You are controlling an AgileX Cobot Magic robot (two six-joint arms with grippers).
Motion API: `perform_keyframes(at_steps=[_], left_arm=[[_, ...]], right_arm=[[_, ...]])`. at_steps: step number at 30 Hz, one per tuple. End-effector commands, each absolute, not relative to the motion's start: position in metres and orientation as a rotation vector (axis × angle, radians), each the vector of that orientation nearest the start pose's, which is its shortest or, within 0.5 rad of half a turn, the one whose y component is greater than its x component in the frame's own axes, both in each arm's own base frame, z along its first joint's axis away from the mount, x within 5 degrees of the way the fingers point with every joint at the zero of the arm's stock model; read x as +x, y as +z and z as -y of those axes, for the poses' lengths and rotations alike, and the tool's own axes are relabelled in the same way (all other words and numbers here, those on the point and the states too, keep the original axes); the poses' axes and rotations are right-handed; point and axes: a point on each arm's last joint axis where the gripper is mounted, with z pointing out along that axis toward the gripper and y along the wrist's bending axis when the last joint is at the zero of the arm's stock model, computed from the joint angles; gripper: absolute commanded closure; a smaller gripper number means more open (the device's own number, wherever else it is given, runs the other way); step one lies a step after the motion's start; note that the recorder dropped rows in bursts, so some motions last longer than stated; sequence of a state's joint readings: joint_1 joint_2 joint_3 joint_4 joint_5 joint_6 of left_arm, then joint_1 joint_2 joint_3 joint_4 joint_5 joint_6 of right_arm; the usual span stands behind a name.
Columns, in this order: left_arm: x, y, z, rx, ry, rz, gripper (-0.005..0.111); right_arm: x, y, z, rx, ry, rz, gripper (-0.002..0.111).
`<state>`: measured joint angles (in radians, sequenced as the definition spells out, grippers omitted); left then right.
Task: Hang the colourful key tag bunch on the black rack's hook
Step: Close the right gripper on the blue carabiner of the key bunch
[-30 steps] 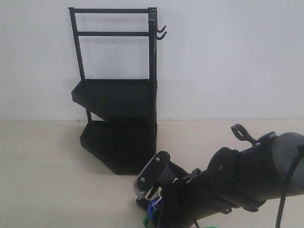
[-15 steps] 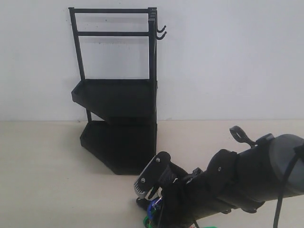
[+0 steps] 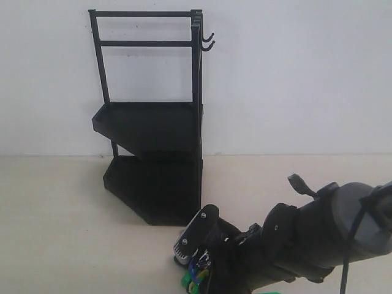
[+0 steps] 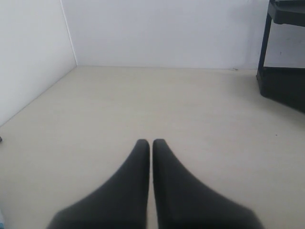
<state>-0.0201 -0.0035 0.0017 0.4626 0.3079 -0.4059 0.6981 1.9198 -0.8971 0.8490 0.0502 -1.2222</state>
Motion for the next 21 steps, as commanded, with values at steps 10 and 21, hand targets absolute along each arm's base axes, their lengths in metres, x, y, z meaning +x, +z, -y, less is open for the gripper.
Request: perform_keyframes(at_steps=[10, 21], left_arm=[[0.054, 0.189, -0.011, -0.047, 0.124, -1.75, 0.102], [0.054, 0.189, -0.011, -0.047, 0.124, -1.75, 0.102]], right_arm=[[0.269, 0.109, -0.228, -1.318, 0.154, -2.173, 0.099], [0.263, 0.153, -0.229, -1.277, 0.229, -2.094, 0.108]])
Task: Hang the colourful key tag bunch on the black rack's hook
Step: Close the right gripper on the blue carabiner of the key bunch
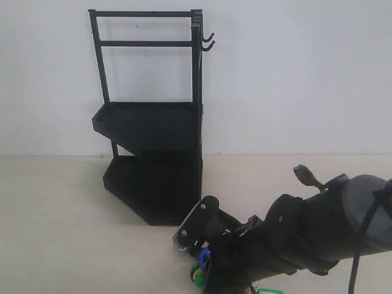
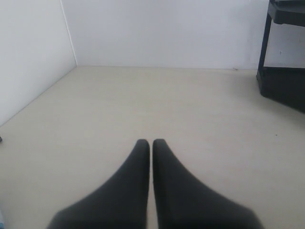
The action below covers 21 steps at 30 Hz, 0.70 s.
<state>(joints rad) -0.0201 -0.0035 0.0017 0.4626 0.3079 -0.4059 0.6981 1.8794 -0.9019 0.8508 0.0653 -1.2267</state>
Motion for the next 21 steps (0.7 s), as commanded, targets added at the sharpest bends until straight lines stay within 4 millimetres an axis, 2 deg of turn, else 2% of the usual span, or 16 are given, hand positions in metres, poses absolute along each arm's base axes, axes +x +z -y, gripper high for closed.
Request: perform_keyframes(at_steps=[1, 8, 10, 13, 14, 16, 17, 18, 19, 21], left_arm=[[0.054, 0.189, -0.011, -0.047, 0.124, -1.75, 0.102], [0.054, 0.189, -0.011, -0.047, 0.124, -1.75, 0.102], [0.054, 0.189, -0.011, -0.047, 0.124, -1.75, 0.102], [0.054, 0.189, -0.011, -0.047, 0.124, -1.75, 0.102], [0.054, 0.189, -0.011, -0.047, 0.124, -1.75, 0.102], [0.054, 0.189, -0.011, -0.047, 0.124, -1.75, 0.102], [0.054, 0.189, -0.011, -0.047, 0.124, -1.75, 0.102], [0.054, 0.189, -0.011, -0.047, 0.124, -1.75, 0.102], [0.054, 0.189, -0.011, -0.047, 0.124, -1.75, 0.102], [0.054, 0.189, -0.011, -0.047, 0.124, -1.75, 0.102]], right_arm=[[0.262, 0.163, -0.228, -1.259, 0.237, -2.075, 0.108], [0.254, 0.217, -0.221, -1.114, 0.289, -1.977, 0.108], [0.252, 0.219, -0.221, -1.12, 0.311, -1.982, 0.108], [0.251, 0.195, -0.224, -1.19, 0.321, -2.05, 0.108], [0.253, 0.177, -0.225, -1.216, 0.317, -2.101, 0.103], [0.255, 0.157, -0.227, -1.242, 0.31, -2.154, 0.087], [0.258, 0.142, -0.23, -1.237, 0.31, -2.202, 0.064], [0.26, 0.135, -0.231, -1.221, 0.312, -2.226, 0.053], [0.262, 0.132, -0.232, -1.209, 0.316, -2.24, 0.049], [0.263, 0.125, -0.238, -1.208, 0.318, -2.251, 0.051]])
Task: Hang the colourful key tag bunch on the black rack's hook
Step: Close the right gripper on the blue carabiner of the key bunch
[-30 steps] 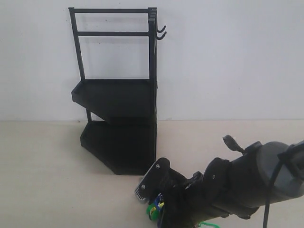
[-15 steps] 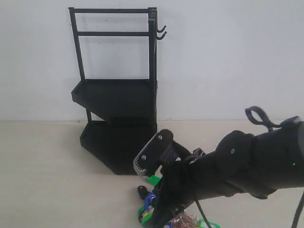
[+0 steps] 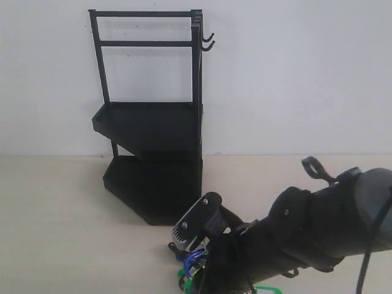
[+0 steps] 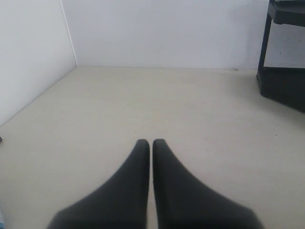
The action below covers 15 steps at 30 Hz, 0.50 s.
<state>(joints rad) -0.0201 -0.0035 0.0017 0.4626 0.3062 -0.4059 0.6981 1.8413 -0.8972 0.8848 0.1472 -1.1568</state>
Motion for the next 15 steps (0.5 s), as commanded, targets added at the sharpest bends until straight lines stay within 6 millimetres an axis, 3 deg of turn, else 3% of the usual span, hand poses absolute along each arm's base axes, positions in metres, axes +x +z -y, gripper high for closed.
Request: perform_keyframes(at_steps=[1, 4, 15], left_arm=[[0.054, 0.189, -0.011, -0.047, 0.124, -1.75, 0.102], [0.054, 0.189, -0.011, -0.047, 0.124, -1.75, 0.102], [0.054, 0.189, -0.011, -0.047, 0.124, -1.75, 0.102]], right_arm=[[0.263, 0.124, -0.241, -1.214, 0.316, -2.247, 0.054], [0.263, 0.117, -0.252, -1.229, 0.292, -2.226, 0.064], [0.27, 0.093, -0.258, -1.225, 0.221, -2.237, 0.064]])
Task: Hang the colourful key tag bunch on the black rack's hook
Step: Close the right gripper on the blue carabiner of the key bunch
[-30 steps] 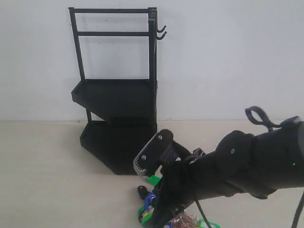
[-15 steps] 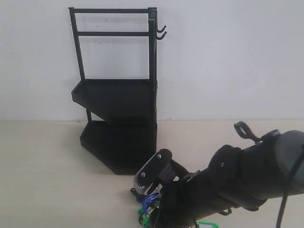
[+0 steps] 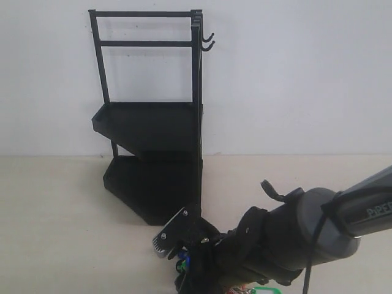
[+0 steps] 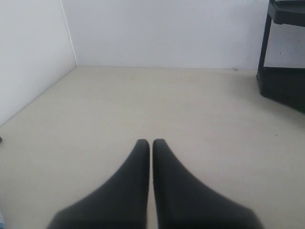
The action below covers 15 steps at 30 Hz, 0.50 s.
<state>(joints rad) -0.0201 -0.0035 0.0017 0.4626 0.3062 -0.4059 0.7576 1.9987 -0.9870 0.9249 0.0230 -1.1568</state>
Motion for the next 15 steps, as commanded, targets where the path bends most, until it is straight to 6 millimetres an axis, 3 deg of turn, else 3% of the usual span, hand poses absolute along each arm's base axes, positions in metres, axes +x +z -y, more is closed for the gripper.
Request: perform_keyframes(at_steps=[1, 7, 9, 13, 15], left_arm=[[0.0545, 0.1892, -0.0108, -0.047, 0.124, -1.75, 0.102], [0.0545, 0.1892, -0.0108, -0.047, 0.124, -1.75, 0.102], [0.0545, 0.1892, -0.0108, -0.047, 0.124, -1.75, 0.102], [0.0545, 0.1892, -0.0108, -0.047, 0.124, -1.75, 0.102], [0.0545, 0.1892, -0.0108, -0.047, 0.124, -1.75, 0.102]], right_arm=[[0.2699, 0.0929, -0.2576, -1.225, 0.221, -2.237, 0.064], [0.2691, 0.0926, -0.2578, -1.224, 0.231, -2.246, 0.065], [0.2688, 0.0925, -0.2579, -1.226, 0.235, -2.248, 0.074], [0.269, 0.0926, -0.2578, -1.222, 0.234, -2.249, 0.108], [0.2696, 0.0928, -0.2577, -1.218, 0.228, -2.245, 0.108]])
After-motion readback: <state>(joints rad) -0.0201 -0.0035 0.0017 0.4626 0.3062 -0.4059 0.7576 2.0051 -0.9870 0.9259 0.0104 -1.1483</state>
